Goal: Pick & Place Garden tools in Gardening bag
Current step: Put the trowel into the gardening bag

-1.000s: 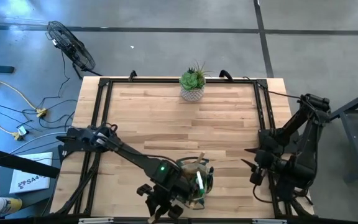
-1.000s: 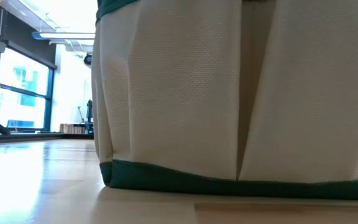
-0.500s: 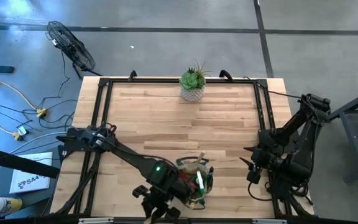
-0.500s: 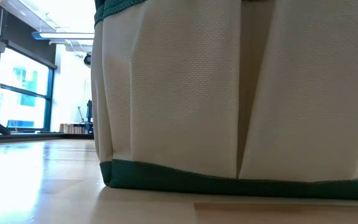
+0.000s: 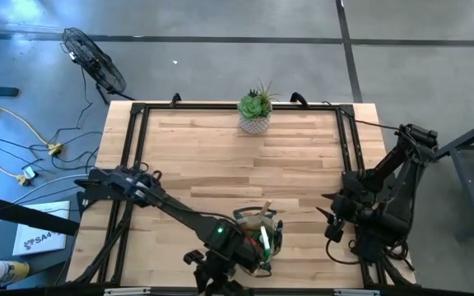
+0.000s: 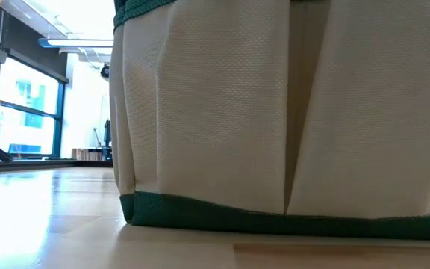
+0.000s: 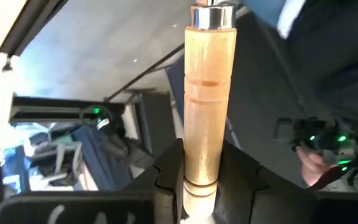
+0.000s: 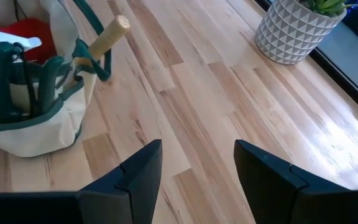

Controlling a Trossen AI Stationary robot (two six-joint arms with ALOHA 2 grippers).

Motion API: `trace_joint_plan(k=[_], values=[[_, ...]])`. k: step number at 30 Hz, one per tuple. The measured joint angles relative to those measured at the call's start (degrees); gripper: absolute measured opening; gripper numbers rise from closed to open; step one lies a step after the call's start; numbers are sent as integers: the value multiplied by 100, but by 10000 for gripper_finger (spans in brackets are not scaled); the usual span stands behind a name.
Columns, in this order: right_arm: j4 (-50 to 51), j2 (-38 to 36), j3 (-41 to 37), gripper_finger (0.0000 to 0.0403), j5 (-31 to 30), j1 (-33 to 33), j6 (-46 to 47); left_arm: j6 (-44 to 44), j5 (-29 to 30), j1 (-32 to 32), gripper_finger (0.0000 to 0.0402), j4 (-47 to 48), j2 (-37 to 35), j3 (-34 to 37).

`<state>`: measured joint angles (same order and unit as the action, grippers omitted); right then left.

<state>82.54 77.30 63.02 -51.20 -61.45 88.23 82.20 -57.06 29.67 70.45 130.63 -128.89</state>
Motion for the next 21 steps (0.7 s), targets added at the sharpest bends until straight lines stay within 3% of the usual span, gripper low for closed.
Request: trace_joint_plan(k=[21], values=[[-83, 0, 0, 193, 65, 50, -7, -764, 274, -310, 64, 823, 16, -330]])
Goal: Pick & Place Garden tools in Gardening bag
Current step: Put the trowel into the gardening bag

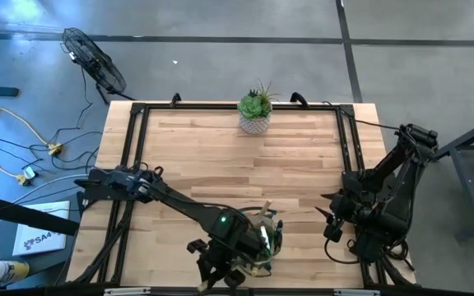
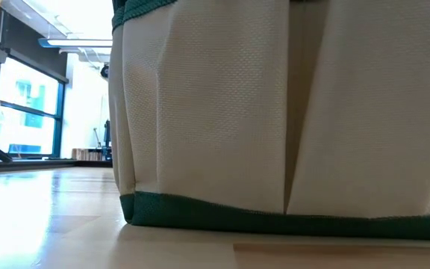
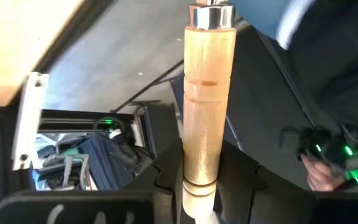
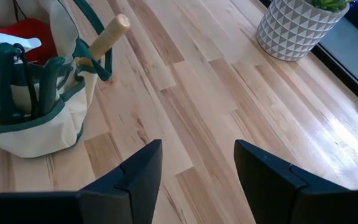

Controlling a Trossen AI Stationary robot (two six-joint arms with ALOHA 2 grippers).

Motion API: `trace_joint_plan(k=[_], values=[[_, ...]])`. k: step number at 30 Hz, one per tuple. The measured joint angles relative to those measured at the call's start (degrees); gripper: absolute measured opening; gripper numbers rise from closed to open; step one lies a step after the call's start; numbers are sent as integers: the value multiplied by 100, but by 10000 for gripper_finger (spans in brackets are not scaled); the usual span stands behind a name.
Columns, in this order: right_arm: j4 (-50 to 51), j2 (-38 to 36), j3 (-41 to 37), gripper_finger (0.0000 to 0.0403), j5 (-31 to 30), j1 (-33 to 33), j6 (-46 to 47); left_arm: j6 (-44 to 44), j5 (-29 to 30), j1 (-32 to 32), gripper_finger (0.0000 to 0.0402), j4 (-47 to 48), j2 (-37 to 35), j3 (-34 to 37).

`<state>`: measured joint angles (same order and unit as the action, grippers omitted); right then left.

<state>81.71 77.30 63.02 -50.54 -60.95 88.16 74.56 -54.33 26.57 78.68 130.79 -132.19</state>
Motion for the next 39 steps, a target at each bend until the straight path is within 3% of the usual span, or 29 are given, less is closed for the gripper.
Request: trace_joint_plan(k=[5, 18, 22, 39], values=[[-13, 0, 0, 193, 13, 0, -2, -305, -83, -74, 64, 433, 17, 7], [-70, 0, -7, 193, 131, 0, -121, -319, -290, -68, 64, 425, 15, 121], [-114, 0, -7, 193, 131, 0, -144, -405, -595, -69, 64, 419, 15, 281], [-124, 0, -7, 193, 164, 0, -148, -832, -751, -348, 64, 413, 63, 322]])
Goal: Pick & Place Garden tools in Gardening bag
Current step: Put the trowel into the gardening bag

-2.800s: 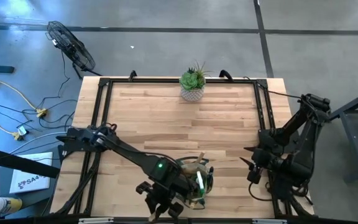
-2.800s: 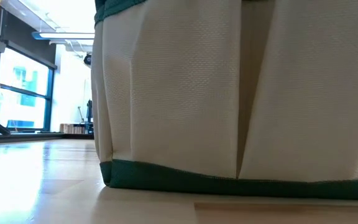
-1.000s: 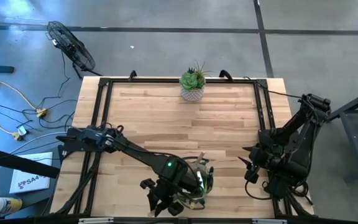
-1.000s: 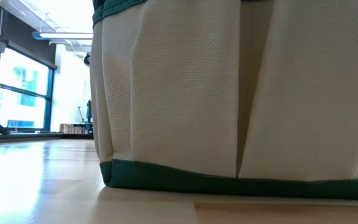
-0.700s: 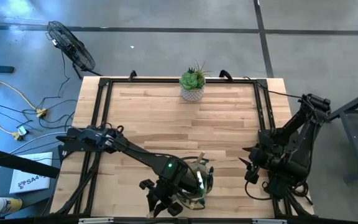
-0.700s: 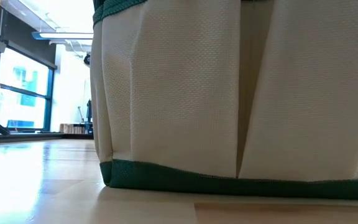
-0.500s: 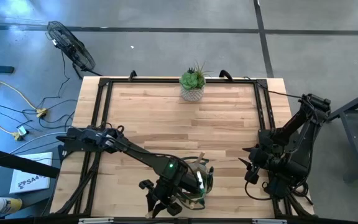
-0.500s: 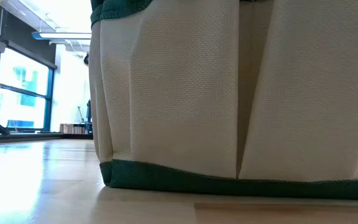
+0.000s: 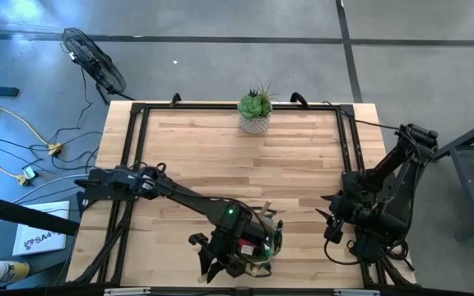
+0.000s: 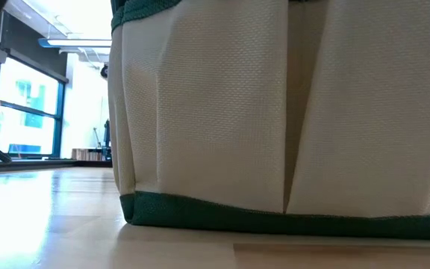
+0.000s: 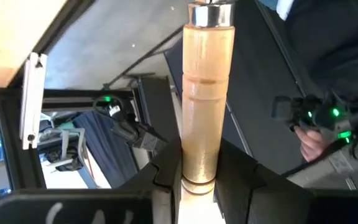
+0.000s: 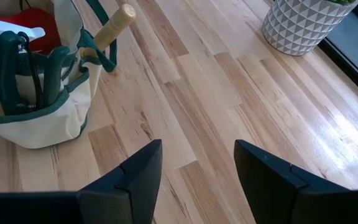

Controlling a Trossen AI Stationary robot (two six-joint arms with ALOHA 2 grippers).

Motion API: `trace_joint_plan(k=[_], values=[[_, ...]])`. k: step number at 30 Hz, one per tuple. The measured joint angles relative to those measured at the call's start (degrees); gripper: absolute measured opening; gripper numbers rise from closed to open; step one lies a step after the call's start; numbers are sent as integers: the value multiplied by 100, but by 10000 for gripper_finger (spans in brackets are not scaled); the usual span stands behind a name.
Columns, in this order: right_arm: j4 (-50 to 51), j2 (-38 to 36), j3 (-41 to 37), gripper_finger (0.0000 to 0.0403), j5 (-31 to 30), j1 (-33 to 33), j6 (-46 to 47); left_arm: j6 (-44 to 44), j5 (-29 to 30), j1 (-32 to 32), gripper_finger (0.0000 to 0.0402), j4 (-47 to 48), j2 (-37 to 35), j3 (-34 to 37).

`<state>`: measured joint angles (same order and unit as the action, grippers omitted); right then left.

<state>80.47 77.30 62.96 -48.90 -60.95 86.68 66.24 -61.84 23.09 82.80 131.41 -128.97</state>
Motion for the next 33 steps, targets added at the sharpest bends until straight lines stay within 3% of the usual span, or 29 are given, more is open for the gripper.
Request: trace_joint_plan(k=[8, 20, 33], values=[[-84, 0, -131, 193, 12, -2, -1, -431, -414, -157, 64, 142, 248, -9], [-510, 0, -566, 193, 140, 0, 0, -933, -377, -520, 64, 727, 323, -11], [-538, 0, -566, 193, 260, -6, -145, -748, -285, -862, 64, 719, 323, -13]])
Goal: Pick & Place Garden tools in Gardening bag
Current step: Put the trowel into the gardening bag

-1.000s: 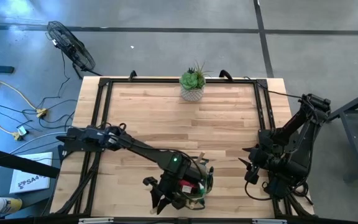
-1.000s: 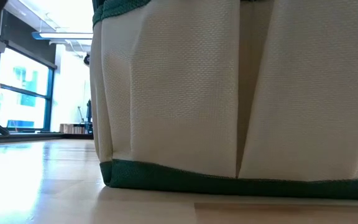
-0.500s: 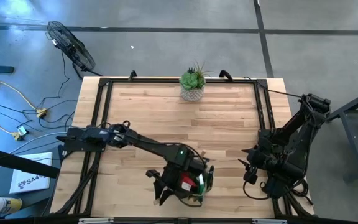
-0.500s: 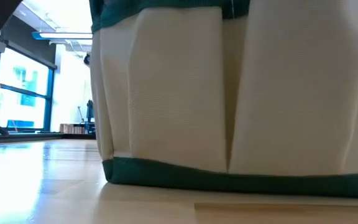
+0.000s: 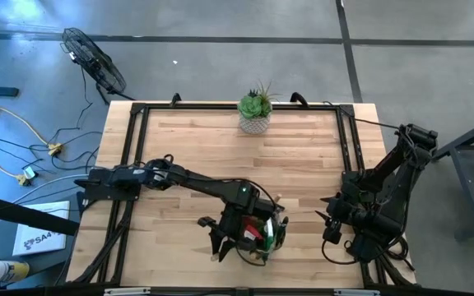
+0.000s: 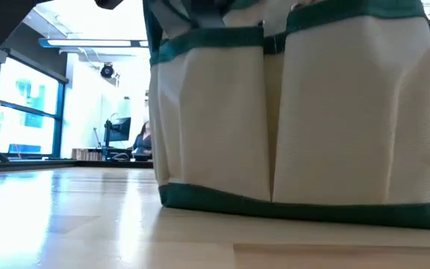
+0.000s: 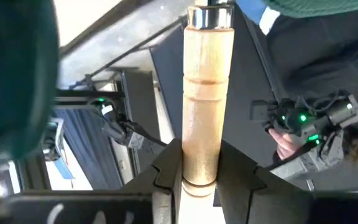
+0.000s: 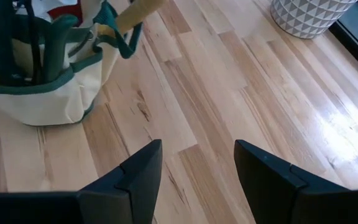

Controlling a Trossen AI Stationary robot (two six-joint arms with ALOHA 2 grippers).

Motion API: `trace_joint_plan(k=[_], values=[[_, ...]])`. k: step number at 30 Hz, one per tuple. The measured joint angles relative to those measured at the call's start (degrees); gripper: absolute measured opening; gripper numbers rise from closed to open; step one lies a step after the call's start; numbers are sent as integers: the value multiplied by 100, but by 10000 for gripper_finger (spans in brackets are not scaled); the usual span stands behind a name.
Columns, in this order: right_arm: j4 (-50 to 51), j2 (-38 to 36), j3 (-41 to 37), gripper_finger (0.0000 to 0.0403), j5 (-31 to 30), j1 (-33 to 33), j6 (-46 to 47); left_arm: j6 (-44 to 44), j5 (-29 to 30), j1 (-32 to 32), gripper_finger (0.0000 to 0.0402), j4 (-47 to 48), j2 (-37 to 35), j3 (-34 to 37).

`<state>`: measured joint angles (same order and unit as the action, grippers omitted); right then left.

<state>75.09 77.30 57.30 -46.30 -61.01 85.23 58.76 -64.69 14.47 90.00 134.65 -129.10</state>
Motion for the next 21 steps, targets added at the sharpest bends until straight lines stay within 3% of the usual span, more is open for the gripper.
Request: trace_joint_plan(k=[8, 21], values=[[-41, 0, 0, 193, 7, 0, -2, 249, 356, -234, 135, -2, 2, 0], [-59, 0, 0, 193, 13, 0, -107, 515, 175, -453, 144, 0, -26, -249]])
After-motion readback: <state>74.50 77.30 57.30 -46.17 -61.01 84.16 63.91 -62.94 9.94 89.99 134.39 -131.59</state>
